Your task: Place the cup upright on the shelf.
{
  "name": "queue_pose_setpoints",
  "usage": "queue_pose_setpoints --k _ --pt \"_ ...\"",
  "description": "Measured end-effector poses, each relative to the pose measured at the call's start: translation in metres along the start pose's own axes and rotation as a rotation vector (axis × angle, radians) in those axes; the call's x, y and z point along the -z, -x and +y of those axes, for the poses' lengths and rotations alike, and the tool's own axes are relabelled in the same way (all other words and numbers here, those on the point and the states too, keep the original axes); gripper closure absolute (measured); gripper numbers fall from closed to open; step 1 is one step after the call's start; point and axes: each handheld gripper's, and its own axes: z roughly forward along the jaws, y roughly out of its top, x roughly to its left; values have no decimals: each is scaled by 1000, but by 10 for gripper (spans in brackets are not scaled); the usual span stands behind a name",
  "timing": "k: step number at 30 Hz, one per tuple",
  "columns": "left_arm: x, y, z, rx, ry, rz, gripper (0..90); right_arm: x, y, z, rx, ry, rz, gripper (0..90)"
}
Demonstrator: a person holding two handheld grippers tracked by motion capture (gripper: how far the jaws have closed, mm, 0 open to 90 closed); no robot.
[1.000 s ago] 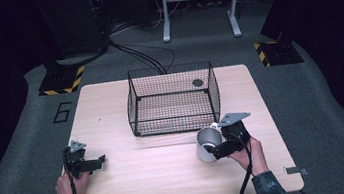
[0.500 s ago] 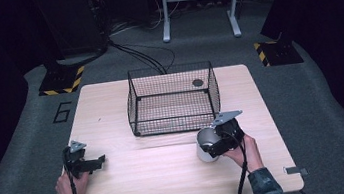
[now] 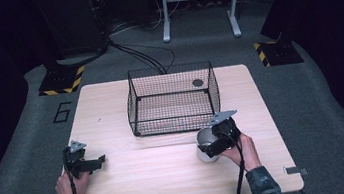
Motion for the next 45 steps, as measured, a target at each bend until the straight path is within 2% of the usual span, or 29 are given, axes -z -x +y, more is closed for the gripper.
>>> queue_pose_setpoints --k 2,5,11,13,22,27,28,36,45 --pt "0 0 0 0 0 0 4 -3 -1 0 12 -5 -13 0" --pt "0 0 0 0 0 0 4 -4 -2 -1 4 -17 -15 0" --pt "0 0 0 0 0 0 3 -5 -4 -2 8 -18 -52 1" --pt "0 0 0 0 0 0 4 -4 -5 -2 13 -12 -58 29" --pt "0 0 0 0 0 0 4 -3 -6 -2 35 -12 -56 51" --pt "0 0 0 0 0 0 4 -3 -6 -3 28 -3 -49 55" --pt "0 0 0 0 0 0 3 -3 -6 -4 23 12 -55 56" --pt "0 0 0 0 0 0 4 -4 -7 -4 5 18 -62 59" --pt "0 0 0 0 0 0 4 -3 -8 -3 25 4 -60 59"
